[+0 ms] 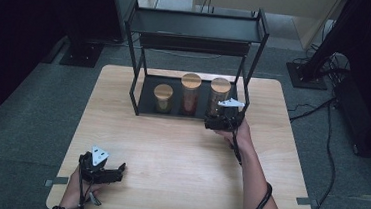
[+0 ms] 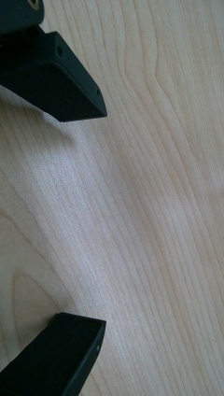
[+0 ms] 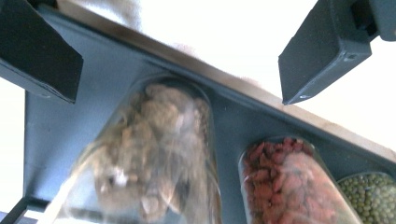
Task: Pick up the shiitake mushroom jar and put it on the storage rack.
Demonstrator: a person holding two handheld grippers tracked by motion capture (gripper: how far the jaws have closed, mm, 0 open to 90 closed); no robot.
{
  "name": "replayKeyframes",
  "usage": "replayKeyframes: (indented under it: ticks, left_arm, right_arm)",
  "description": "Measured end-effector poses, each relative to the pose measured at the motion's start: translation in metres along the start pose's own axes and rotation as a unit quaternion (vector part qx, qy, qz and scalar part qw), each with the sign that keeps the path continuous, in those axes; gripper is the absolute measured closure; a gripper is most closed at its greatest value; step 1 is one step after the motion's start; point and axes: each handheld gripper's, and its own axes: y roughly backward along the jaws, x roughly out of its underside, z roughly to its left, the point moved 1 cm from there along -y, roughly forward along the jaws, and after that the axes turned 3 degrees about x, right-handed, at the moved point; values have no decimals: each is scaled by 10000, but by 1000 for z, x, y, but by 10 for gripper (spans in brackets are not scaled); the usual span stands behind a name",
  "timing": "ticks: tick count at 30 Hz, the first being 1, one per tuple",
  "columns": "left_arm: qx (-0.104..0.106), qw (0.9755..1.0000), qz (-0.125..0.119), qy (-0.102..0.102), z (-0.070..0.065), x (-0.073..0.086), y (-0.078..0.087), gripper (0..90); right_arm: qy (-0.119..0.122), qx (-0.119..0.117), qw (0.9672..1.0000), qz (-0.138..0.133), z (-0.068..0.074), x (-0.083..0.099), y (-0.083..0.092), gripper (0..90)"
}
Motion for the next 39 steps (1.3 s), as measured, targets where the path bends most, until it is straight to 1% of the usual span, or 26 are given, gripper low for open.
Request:
replayKeyframes:
  ticks: [7,14,22,25,27,34,39]
  left_arm:
    - [12,10000,9,4,0,0,0,14]
    - [3,10000,5,-12,0,0,0,14]
    - [1,10000,-7,-12,0,0,0,14]
    - [2,10000,-6,-12,0,0,0,14]
    - [3,10000,-4,-12,0,0,0,14]
    - [12,10000,-2,-7,0,0,0,14]
    - [2,10000,-2,-12,0,0,0,14]
  right_arm:
    - [-22,55,10000,49,-2,16,1,0]
    - [-71,71,9999,76,0,34,4,0]
    - [-112,151,9997,179,-4,50,6,0]
    - [-161,168,9995,209,-5,54,9,0]
    - [-228,195,9994,158,-6,56,11,0]
    - [-149,195,9993,268,-4,61,16,0]
    - [-189,178,9990,362,-7,65,19,0]
